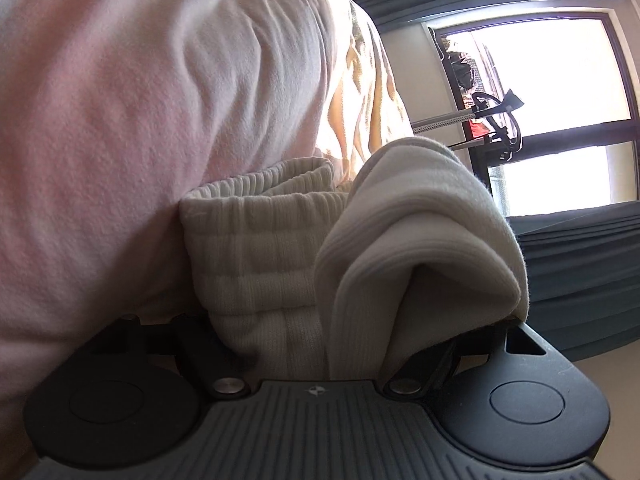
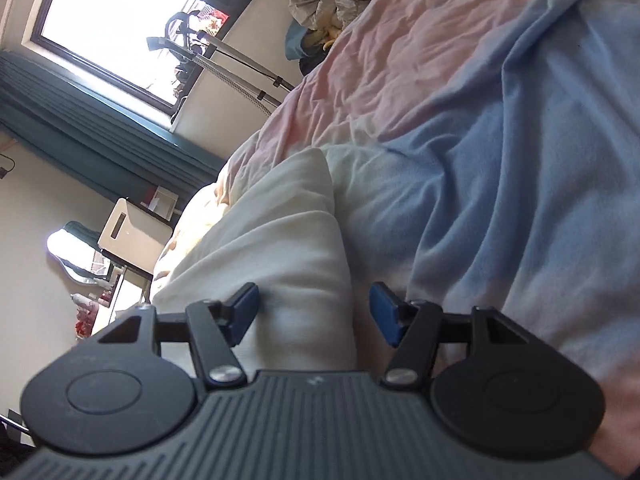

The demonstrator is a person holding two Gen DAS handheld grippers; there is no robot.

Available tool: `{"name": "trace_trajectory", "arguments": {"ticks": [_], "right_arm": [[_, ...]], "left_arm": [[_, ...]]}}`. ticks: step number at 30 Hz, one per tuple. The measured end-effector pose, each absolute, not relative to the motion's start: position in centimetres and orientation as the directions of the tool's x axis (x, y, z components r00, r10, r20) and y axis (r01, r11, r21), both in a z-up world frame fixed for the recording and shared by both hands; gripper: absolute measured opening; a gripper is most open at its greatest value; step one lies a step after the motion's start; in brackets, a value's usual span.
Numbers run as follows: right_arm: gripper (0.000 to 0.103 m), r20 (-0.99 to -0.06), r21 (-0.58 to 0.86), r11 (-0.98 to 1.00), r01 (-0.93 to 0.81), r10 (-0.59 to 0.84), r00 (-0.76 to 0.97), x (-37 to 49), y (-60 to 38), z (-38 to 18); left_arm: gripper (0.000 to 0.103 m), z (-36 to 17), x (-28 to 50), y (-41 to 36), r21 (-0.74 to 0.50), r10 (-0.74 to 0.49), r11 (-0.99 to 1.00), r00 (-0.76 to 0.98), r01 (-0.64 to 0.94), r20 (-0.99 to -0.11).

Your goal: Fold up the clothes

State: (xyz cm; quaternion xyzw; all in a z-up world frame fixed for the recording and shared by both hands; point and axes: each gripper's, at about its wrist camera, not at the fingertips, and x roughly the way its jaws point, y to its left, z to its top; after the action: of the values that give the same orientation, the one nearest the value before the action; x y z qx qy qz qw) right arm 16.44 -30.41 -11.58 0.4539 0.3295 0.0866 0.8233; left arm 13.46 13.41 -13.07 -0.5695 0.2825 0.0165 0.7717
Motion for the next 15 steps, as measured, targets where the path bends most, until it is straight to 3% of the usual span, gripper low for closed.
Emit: {"name": "trace_trajectory", "arguments": {"ticks": [4,9,13,15], "right_arm": [[0.064,-0.34,0.906,0.408,0.113,0.543,0.768,17.7,-30.8,-13.8],[0.062,-0.369,0.883,0.462,0.088,0.565,0.738,18.3,-29.7,-13.7],[0.034,-0.383,0.854,0.512,0.087,0.507,0.772,17.4,-28.9,-12.3],[0.029,-0.374,0.834,0.547,0.063,0.479,0.794,16.6,-28.4,-10.5]], "left_arm": [[0.073,-13.2,13.7,13.3,-0.885,-0.287,0.338,0.86,-0.321,-0.422],[0.061,-13.2,13.4,13.1,-0.888,-0.272,0.346,0.873,-0.304,-0.405],[0.047,-12.8,12.4,12.8,-0.886,-0.26,0.366,0.882,-0.286,-0.392],[0.043,-12.2,12.0,13.0,-0.889,-0.266,0.359,0.882,-0.283,-0.388]]}}
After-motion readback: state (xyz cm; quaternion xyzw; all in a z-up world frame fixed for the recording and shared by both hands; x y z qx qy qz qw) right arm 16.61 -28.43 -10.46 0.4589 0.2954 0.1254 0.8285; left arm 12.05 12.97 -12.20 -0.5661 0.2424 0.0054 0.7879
